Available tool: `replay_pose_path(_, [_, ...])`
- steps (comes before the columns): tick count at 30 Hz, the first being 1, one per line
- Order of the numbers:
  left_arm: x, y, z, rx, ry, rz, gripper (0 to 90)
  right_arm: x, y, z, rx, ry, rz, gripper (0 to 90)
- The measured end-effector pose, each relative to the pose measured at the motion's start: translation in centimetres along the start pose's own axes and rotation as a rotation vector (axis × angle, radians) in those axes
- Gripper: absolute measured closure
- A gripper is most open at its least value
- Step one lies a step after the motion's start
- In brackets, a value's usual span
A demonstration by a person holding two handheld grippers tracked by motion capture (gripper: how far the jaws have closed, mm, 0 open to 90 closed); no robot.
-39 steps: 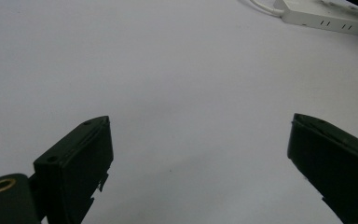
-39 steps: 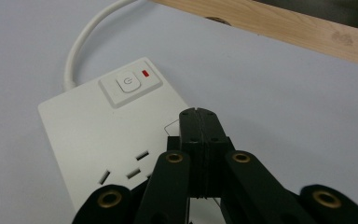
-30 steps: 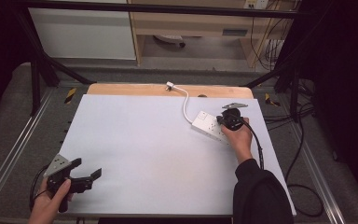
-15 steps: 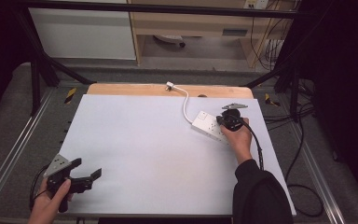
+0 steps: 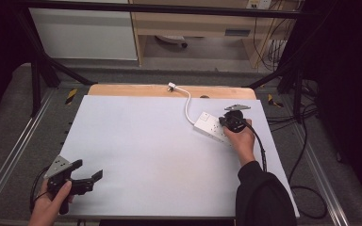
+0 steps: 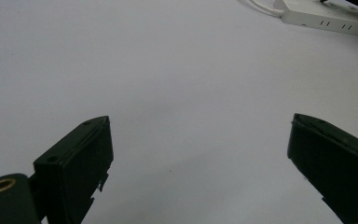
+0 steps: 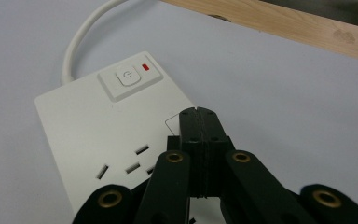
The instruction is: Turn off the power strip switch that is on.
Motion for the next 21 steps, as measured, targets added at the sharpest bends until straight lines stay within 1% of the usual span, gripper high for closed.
replay_pose_path(10, [0.0,0.01,0.01,-0.001,-0.001,0.0,6.8,-0.03,-0.06,-0.11,0.003,-0.001,-0.002,90.0])
replay_pose_path(11, [0.0,0.01,0.0,0.0,-0.001,0.0,6.7,-0.04,-0.07,-0.14,0.002,-0.009,-0.003,90.0])
replay_pose_path(21, [-0.02,0.02,-0.03,0.001,0.0,-0.002,6.8,0.0,-0.07,-0.16,0.005,-0.007,-0.008,90.0])
Point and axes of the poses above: each handheld gripper's, and its own axes: y roughly backward along the jaws, x roughly out of its underside, z roughly to its left, the point moved 10 cm from there along -y, roughly forward along the jaws, and after that the axes turned 6 degrees about y, right-handed, at the moved point
